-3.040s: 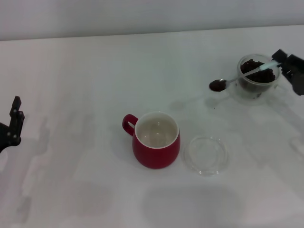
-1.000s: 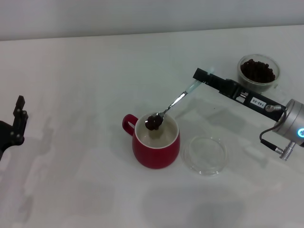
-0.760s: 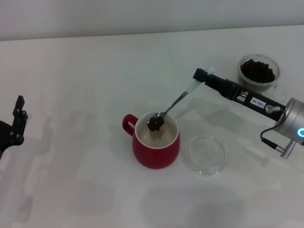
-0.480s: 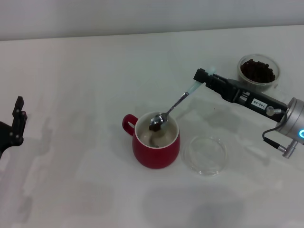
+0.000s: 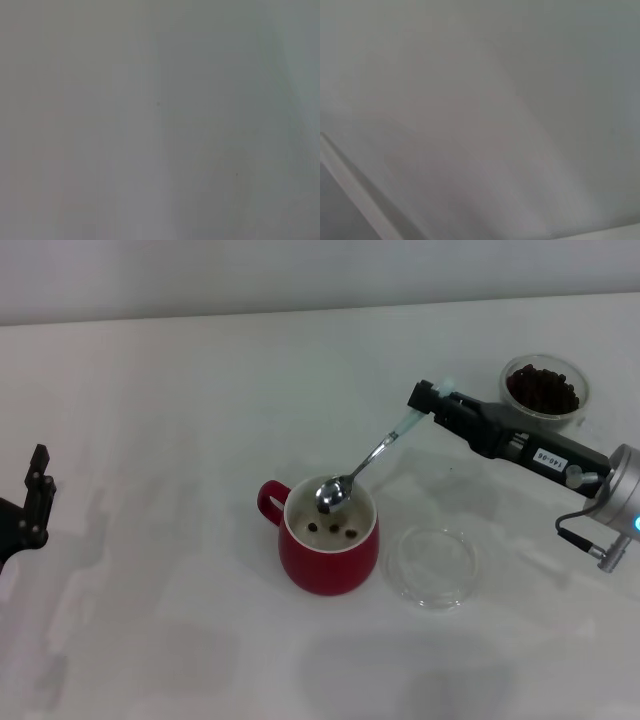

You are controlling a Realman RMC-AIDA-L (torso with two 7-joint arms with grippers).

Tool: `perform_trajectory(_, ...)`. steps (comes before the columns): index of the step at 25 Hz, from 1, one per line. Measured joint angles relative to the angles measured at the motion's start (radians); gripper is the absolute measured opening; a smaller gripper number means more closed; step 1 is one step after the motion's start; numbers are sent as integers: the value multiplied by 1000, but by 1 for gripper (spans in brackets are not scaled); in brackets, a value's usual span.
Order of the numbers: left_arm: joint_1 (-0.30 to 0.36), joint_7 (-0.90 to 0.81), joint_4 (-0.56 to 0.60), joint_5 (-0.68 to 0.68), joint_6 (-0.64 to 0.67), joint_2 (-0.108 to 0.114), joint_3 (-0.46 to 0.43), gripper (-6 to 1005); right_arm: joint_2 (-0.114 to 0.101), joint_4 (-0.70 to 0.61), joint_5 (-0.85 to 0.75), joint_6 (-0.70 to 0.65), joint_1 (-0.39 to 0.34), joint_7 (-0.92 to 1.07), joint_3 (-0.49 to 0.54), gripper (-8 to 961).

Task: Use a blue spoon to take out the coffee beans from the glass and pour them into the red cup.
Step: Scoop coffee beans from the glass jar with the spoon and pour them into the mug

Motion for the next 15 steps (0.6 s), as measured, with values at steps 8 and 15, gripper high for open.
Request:
perform_trajectory(8, -4, 0, -3, -1, 0, 0, 0, 490, 0, -2, 6, 58, -6, -37, 0, 146)
perform_trajectory(15, -8, 0, -5, -2, 0, 0, 0, 490, 0, -4, 1, 70, -7, -77, -3, 146)
